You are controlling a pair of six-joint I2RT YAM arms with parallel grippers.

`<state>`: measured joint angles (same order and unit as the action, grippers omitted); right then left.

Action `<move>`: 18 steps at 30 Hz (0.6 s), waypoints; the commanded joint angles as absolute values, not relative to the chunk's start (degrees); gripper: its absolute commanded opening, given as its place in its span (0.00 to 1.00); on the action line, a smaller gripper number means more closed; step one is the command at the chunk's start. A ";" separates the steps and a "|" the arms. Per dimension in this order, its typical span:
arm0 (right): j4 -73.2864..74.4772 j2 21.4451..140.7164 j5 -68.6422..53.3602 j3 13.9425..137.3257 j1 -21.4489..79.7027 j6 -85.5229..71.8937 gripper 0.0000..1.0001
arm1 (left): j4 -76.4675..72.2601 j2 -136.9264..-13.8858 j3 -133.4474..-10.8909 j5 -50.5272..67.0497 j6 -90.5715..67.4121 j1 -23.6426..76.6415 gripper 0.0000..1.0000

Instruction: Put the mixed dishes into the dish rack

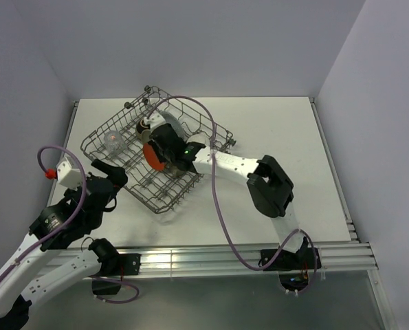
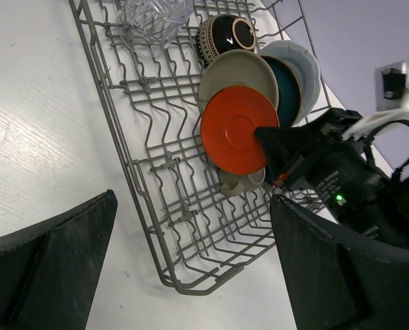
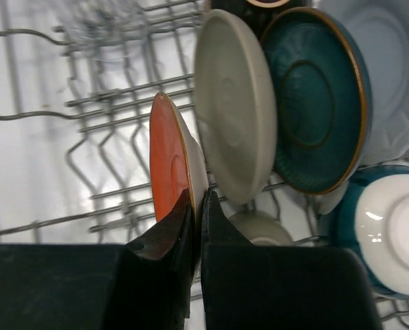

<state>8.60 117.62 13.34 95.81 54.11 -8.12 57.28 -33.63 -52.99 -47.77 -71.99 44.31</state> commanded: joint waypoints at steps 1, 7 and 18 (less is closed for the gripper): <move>4.13 118.56 22.67 101.94 55.55 -2.03 0.00 | 57.05 -33.05 -54.93 -49.92 -69.79 44.21 0.99; 6.41 124.97 25.05 109.15 56.86 3.07 0.00 | 54.15 -31.47 -52.91 -48.52 -68.65 44.21 0.99; 6.77 128.84 26.28 112.49 58.10 4.48 0.00 | 53.88 -30.24 -52.38 -49.04 -67.94 44.21 0.99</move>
<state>8.67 127.83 23.57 108.53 57.69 3.14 55.46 -31.27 -52.60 -47.92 -69.41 44.34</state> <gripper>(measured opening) 0.048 0.992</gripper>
